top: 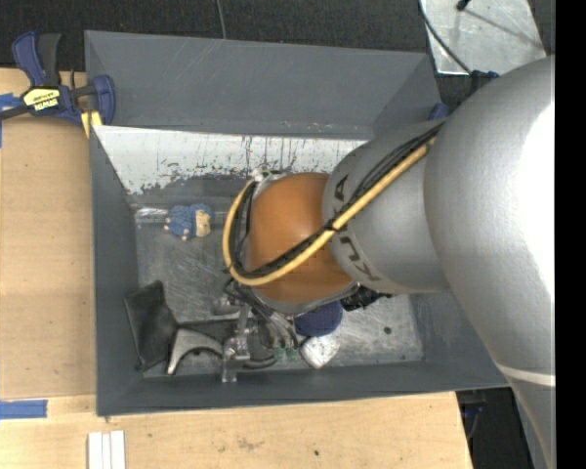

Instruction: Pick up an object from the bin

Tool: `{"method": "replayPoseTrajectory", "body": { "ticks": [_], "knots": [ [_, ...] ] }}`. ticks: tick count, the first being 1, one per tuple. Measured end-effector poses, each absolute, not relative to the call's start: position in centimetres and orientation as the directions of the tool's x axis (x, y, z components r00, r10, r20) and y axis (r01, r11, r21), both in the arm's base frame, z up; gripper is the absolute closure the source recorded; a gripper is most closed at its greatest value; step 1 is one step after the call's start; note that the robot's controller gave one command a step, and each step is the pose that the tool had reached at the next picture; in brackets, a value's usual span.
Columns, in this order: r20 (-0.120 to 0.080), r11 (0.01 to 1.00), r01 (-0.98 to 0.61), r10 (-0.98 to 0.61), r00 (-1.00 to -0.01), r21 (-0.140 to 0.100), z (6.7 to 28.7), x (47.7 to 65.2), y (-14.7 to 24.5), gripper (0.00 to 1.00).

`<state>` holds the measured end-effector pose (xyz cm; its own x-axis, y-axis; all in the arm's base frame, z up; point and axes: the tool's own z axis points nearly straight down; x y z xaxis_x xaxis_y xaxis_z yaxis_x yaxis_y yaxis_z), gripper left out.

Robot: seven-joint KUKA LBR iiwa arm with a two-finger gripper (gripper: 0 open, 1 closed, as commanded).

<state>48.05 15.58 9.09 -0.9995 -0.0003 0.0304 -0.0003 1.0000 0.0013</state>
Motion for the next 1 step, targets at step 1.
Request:
{"method": "replayPoseTrajectory", "body": {
  "ticks": [1],
  "knots": [
    [-0.001, 1.0, -0.002, -0.002, -1.0, 0.0, 14.22, 48.07, 15.53, 1.0]
  ]
}}
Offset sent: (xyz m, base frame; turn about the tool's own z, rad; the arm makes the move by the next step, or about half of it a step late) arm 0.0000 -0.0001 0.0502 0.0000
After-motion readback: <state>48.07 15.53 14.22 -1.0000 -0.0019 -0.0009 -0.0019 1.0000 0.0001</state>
